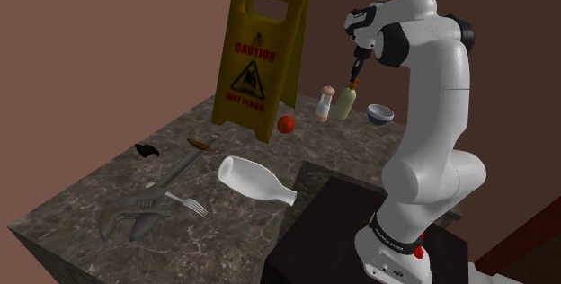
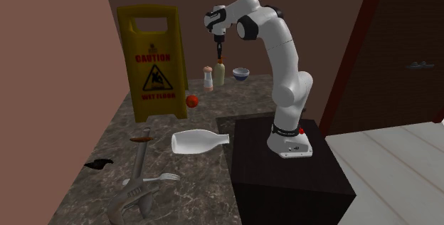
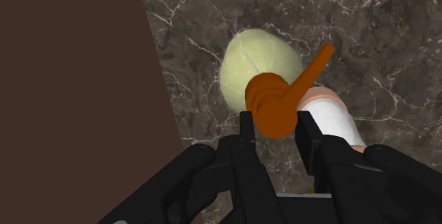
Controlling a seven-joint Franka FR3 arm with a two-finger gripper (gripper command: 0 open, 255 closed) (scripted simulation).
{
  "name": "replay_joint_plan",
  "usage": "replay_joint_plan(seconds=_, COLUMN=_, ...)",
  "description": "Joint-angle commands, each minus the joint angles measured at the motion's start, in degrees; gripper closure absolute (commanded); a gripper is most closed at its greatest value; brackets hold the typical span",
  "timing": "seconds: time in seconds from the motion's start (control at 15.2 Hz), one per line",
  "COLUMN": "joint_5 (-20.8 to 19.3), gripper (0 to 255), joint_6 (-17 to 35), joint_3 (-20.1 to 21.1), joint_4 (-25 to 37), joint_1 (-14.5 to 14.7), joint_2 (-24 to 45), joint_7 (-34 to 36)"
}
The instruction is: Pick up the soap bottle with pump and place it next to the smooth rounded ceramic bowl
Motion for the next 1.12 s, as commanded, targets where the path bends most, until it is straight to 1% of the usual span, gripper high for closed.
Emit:
replay_joint_plan(seconds=0.0, joint_5=-0.03, gripper=255, joint_6=0.00, joint_3=0.04, joint_4=-0.41, joint_1=0.05, joint_2=0.11, joint_7=0.00)
replay_joint_plan(seconds=0.07, joint_5=-0.01, gripper=0, joint_6=-0.11, joint_3=0.04, joint_4=-0.23, joint_1=0.02, joint_2=0.17, joint_7=0.02)
replay_joint_plan(seconds=0.4, joint_5=-0.02, gripper=0, joint_6=0.00, joint_3=0.04, joint_4=-0.41, joint_1=0.05, joint_2=0.11, joint_7=0.00)
replay_joint_plan(seconds=0.66, joint_5=-0.53, gripper=0, joint_6=-6.85, joint_3=-0.28, joint_4=5.87, joint_1=-0.52, joint_2=-0.63, joint_7=0.57)
replay_joint_plan(seconds=1.06, joint_5=-0.53, gripper=0, joint_6=-6.85, joint_3=-0.28, joint_4=5.87, joint_1=-0.52, joint_2=-0.63, joint_7=0.57)
